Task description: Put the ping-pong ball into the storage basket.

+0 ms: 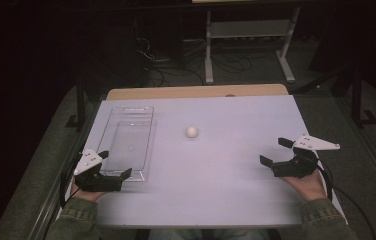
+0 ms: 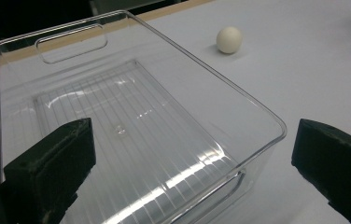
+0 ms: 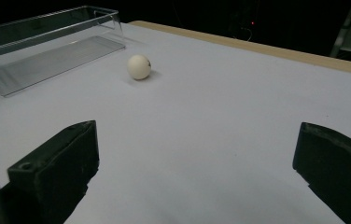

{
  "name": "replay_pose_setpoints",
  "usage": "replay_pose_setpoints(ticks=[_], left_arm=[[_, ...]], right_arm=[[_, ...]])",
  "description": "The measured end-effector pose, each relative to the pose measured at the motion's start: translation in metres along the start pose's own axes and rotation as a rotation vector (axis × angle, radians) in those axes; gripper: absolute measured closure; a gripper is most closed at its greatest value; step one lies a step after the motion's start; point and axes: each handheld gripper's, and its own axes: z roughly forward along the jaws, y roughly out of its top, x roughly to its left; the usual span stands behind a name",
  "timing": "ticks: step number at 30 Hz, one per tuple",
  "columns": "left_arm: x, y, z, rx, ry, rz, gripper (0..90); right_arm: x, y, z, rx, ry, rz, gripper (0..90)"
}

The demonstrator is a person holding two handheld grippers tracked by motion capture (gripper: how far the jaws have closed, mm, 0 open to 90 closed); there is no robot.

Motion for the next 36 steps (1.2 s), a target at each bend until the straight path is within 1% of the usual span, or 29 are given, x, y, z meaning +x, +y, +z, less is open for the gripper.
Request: replay_pose_setpoints(ticks=[4, 6, 8, 14, 19, 21, 23, 24, 25, 28, 31, 36], left_arm=[[-0.001, 0.0, 0.001, 0.007, 0.0, 0.007, 0.0], [-0.001, 0.0, 0.001, 0.01, -0.002, 0.006, 0.0], [-0.002, 0.0, 0.002, 0.017, -0.004, 0.006, 0.0], [-0.006, 0.004, 0.005, 0.05, -0.005, 0.033, 0.0], [-0.008, 0.012, 0.007, 0.081, -0.014, 0.062, 0.0], [-0.009, 0.016, 0.008, 0.099, -0.021, 0.085, 0.0], [-0.01, 0.021, 0.01, 0.106, -0.027, 0.102, 0.0], [-0.01, 0.021, 0.01, 0.106, -0.027, 0.102, 0.0], [-0.012, 0.027, 0.01, 0.114, -0.034, 0.119, 0.0], [-0.014, 0.036, 0.012, 0.119, -0.04, 0.144, 0.0], [-0.016, 0.04, 0.015, 0.135, -0.044, 0.166, 0.0], [-0.018, 0.046, 0.02, 0.157, -0.057, 0.189, 0.0]], right_arm=[[0.0, 0.0, -0.001, -0.002, -0.002, -0.003, 0.0], [0.001, -0.001, -0.001, -0.004, -0.005, 0.006, 0.0], [0.001, -0.001, -0.001, 0.003, -0.007, 0.0, 0.0], [0.001, -0.001, 0.0, 0.005, -0.008, -0.006, 0.0], [0.001, -0.001, -0.001, 0.002, -0.008, -0.005, 0.0], [0.001, -0.001, -0.001, 0.001, -0.008, -0.006, 0.0], [0.001, -0.001, -0.001, -0.001, -0.01, -0.01, 0.0], [0.001, -0.001, -0.001, -0.001, -0.01, -0.01, 0.0], [0.001, 0.0, -0.001, -0.002, -0.009, -0.012, 0.0], [0.002, -0.001, -0.001, 0.0, -0.008, -0.012, 0.0], [0.002, -0.001, -0.001, 0.0, -0.006, -0.013, 0.0], [0.002, -0.001, 0.0, 0.003, -0.004, -0.015, 0.0]])
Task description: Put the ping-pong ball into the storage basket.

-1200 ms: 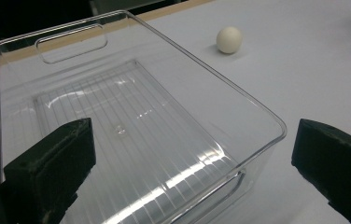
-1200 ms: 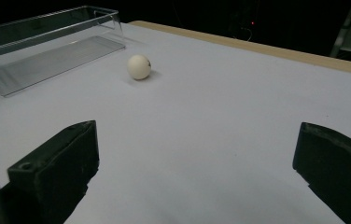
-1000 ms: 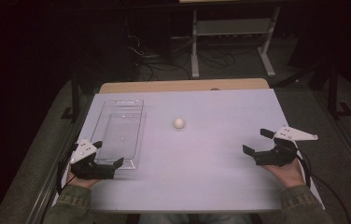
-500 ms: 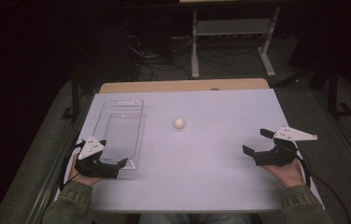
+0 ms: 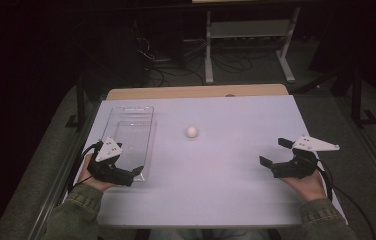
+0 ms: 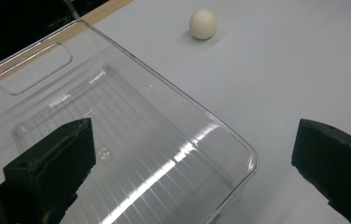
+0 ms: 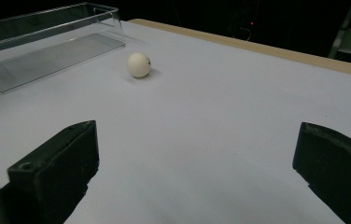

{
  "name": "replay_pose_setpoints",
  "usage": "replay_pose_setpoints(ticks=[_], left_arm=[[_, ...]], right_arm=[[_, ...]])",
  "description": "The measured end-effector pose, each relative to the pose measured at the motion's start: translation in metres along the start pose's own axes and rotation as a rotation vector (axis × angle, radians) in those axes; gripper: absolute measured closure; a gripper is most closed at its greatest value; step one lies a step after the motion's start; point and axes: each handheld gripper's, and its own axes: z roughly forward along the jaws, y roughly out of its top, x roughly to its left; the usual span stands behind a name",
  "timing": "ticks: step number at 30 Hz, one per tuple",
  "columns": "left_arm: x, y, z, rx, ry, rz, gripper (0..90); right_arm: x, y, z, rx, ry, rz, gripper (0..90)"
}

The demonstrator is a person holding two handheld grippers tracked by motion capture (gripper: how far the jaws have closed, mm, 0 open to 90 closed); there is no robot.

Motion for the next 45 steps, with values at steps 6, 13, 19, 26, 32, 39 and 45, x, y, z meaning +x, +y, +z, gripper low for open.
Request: replay_pose_setpoints(ticks=[6, 13, 19, 26, 32, 39, 45], left_arm=[[0.0, 0.007, 0.003, 0.004, -0.02, 0.004, 0.0], [0.002, 0.014, 0.008, 0.023, -0.038, 0.018, 0.0], [0.002, 0.024, 0.01, 0.055, -0.052, 0.055, 0.0], [0.001, 0.035, 0.012, 0.068, -0.074, 0.083, 0.0], [0.002, 0.045, 0.017, 0.092, -0.106, 0.099, 0.0], [0.003, 0.055, 0.019, 0.097, -0.113, 0.123, 0.0], [0.005, 0.061, 0.02, 0.103, -0.115, 0.136, 0.0]], right_arm=[[0.0, 0.0, 0.0, 0.001, 0.001, 0.002, 0.0], [0.001, 0.0, 0.0, -0.003, 0.007, 0.005, 0.0], [0.001, 0.0, 0.0, -0.001, 0.008, 0.004, 0.0], [0.001, 0.0, 0.0, -0.004, 0.004, 0.005, 0.0], [0.001, 0.0, 0.0, -0.001, 0.003, 0.0, 0.0], [0.001, 0.0, 0.0, -0.001, 0.004, -0.001, 0.0], [0.001, 0.0, 0.0, -0.001, 0.004, 0.001, 0.0]])
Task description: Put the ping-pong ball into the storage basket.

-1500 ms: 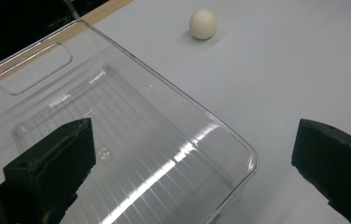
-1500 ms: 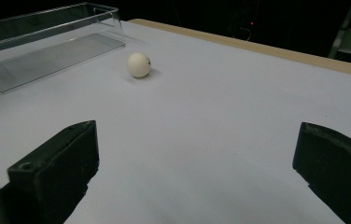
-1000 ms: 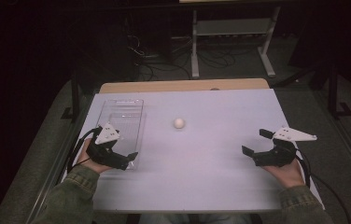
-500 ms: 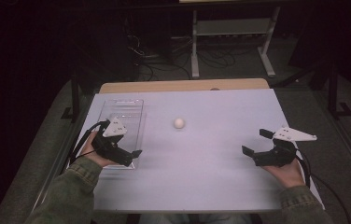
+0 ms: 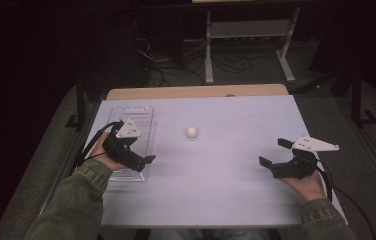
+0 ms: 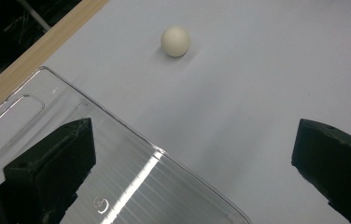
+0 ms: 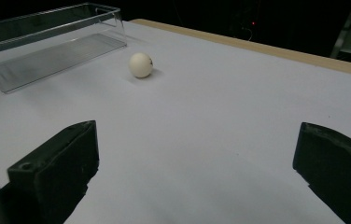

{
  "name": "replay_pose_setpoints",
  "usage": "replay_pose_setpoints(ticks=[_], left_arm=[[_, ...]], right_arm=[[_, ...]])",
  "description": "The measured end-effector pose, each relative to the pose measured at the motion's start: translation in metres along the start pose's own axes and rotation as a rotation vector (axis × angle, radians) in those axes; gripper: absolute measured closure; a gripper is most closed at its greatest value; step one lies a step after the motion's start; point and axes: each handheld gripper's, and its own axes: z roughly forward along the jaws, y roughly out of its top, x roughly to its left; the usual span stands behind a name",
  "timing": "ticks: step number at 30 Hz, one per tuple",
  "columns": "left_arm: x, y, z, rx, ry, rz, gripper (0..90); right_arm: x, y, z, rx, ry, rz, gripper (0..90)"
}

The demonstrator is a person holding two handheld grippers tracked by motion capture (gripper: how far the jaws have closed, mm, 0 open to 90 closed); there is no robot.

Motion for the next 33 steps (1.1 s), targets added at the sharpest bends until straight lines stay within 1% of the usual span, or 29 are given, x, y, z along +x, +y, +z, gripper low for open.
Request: replay_pose_setpoints(ticks=[6, 9, 12, 15, 21, 25, 26, 29, 33], left_arm=[[0.004, 0.007, 0.001, 0.014, -0.009, 0.009, 0.0], [0.005, 0.01, 0.003, 0.02, -0.024, 0.021, 0.0], [0.007, 0.013, 0.006, 0.033, -0.025, 0.026, 0.0], [0.009, 0.015, 0.008, 0.032, -0.028, 0.027, 0.0], [0.011, 0.02, 0.012, 0.051, -0.032, 0.042, 0.0], [0.012, 0.023, 0.014, 0.054, -0.036, 0.043, 0.0], [0.013, 0.024, 0.016, 0.065, -0.038, 0.049, 0.0], [0.014, 0.026, 0.018, 0.074, -0.041, 0.056, 0.0], [0.017, 0.032, 0.02, 0.08, -0.043, 0.064, 0.0]], right_arm=[[0.0, 0.0, 0.0, 0.003, 0.002, -0.002, 0.0], [0.0, 0.0, 0.0, 0.003, 0.002, -0.003, 0.0], [0.0, 0.0, 0.0, 0.004, 0.001, -0.001, 0.0], [0.0, 0.0, 0.0, 0.002, 0.002, 0.0, 0.0], [0.0, 0.0, 0.0, 0.003, 0.003, 0.0, 0.0], [0.001, 0.0, 0.0, 0.004, 0.003, -0.002, 0.0], [0.001, 0.0, 0.0, 0.004, 0.003, -0.004, 0.0], [0.001, 0.0, 0.0, 0.006, 0.003, -0.006, 0.0], [0.001, 0.0, 0.001, 0.008, 0.003, -0.005, 0.0]])
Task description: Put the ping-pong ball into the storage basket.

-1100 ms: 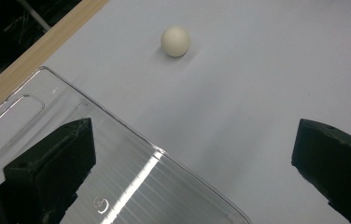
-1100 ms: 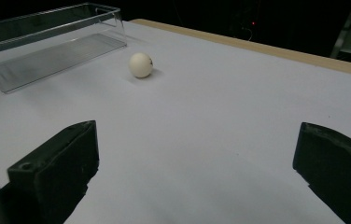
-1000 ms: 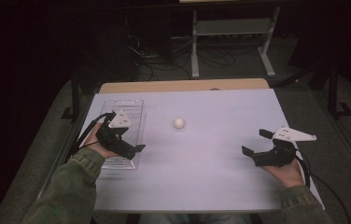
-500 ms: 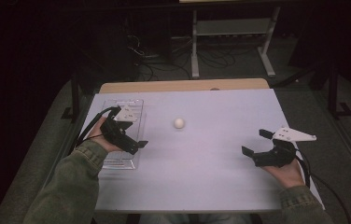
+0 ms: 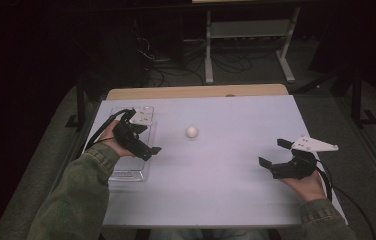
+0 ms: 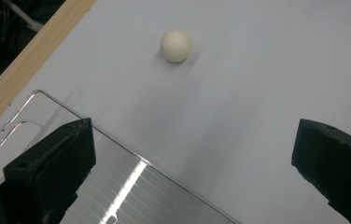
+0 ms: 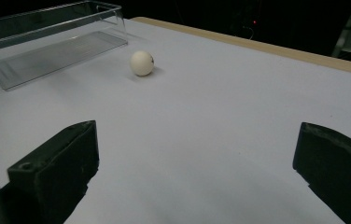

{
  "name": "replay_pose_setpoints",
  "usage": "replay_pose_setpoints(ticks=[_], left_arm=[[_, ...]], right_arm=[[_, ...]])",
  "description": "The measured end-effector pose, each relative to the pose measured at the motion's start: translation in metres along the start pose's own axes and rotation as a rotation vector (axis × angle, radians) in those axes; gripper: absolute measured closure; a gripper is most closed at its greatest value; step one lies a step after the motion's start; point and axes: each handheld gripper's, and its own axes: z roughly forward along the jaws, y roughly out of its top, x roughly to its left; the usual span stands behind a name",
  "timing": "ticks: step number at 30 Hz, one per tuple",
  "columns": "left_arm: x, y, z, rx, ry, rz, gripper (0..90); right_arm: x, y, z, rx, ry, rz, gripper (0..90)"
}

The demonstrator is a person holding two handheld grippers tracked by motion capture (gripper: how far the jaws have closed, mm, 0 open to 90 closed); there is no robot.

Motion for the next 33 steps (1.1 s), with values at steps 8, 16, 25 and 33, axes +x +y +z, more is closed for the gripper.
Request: replay_pose_setpoints(ticks=[8, 16, 25, 33], left_arm=[[0.002, 0.008, 0.008, 0.018, -0.013, 0.016, 0.0], [0.004, 0.013, 0.014, 0.04, -0.019, 0.025, 0.0], [0.012, 0.016, 0.021, 0.065, -0.022, 0.012, 0.0], [0.014, 0.017, 0.029, 0.086, -0.025, 0.017, 0.0]], right_arm=[[0.0, 0.0, 0.0, 0.0, 0.003, -0.002, 0.0], [0.0, 0.0, 0.001, 0.005, 0.006, -0.002, 0.0], [0.001, -0.001, 0.002, 0.01, 0.01, -0.005, 0.0], [0.001, -0.001, 0.002, 0.01, 0.012, -0.007, 0.0]])
